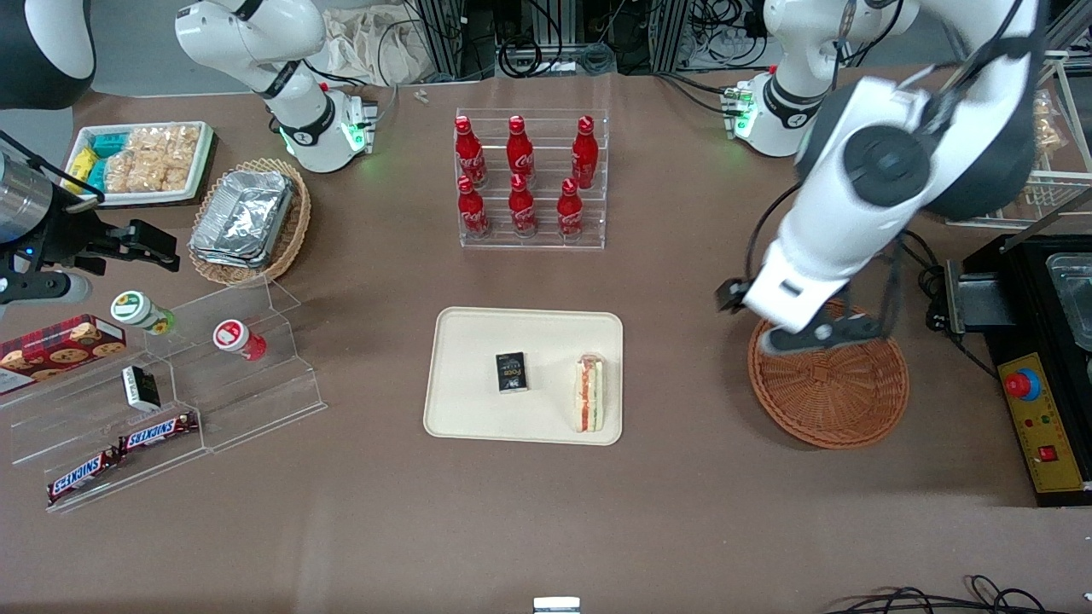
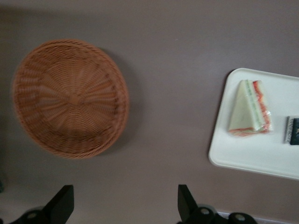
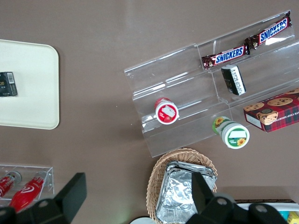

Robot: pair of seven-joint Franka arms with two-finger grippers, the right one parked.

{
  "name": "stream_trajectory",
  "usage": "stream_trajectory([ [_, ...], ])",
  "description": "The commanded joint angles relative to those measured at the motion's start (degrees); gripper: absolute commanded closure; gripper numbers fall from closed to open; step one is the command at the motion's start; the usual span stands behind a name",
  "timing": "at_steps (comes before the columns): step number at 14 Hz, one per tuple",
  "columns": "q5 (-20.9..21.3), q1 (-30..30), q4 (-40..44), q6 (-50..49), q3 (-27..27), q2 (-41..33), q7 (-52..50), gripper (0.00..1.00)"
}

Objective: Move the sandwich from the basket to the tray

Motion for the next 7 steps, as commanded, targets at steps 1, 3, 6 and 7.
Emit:
stream_trajectory([
  [1,-4.27,7.53,-3.27,-4.64,-0.09,-6.02,8.43,0.00],
  [3,-5.17,12.38,0.07,-7.12,-0.09,-5.42,14.93,0.00],
  [6,-5.17,15.21,1.05,-7.30,-0.09,-4.10,16.99,0.00],
  [7,-4.39,15.21,1.49,-7.30,-0.09,-3.57,16.99,0.00],
])
